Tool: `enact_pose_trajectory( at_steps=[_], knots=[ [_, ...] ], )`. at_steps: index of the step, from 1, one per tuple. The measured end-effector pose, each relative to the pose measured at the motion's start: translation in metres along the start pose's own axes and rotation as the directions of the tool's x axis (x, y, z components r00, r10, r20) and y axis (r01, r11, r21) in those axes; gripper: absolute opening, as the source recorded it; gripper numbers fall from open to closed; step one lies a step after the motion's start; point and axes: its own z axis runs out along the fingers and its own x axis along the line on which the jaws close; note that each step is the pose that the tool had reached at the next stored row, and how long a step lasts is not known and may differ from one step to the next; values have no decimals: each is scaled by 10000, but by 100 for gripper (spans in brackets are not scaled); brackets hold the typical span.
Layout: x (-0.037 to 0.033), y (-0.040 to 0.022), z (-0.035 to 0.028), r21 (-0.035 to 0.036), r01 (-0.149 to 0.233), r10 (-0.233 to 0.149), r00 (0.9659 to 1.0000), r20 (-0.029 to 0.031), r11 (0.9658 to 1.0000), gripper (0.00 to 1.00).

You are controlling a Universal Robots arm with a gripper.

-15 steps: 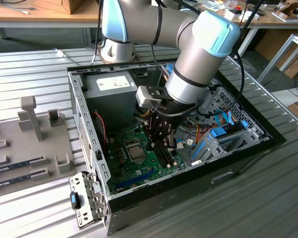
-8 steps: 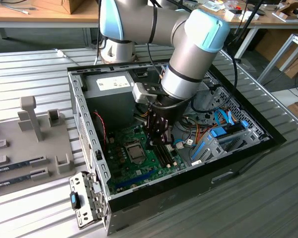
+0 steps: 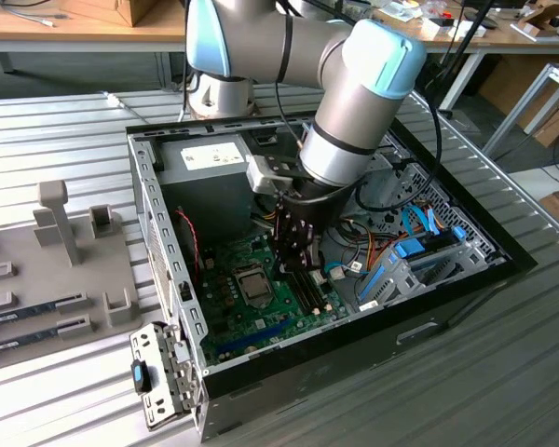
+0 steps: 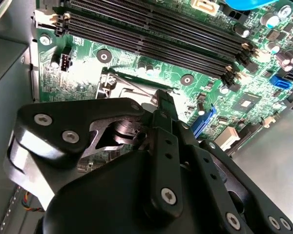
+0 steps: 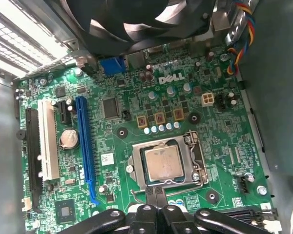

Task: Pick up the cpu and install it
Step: 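Install the first cpu locking lever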

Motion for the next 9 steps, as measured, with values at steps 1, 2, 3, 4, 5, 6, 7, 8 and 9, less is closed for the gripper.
enact_pose_trajectory(
  at_steps=[1,2,3,4,5,6,7,8,9],
  knots=[
    [-3,-5,14,0,-2,2,10000,0,10000,11],
    [-4,-7,23,0,-2,2,10000,0,10000,11],
    [-5,-8,28,0,-1,1,10000,0,10000,11],
    [-6,-10,35,0,-1,1,10000,-1,10000,11],
    [-7,-10,39,0,-1,1,10000,-1,10000,11],
    [-8,-11,43,0,-1,1,10000,-1,10000,11],
    [-7,-12,47,0,-1,1,10000,-1,10000,11],
    [-6,-9,51,1,0,0,10000,-3,10000,11],
    [-5,-3,55,0,0,0,10000,-2,10000,11]
  ],
)
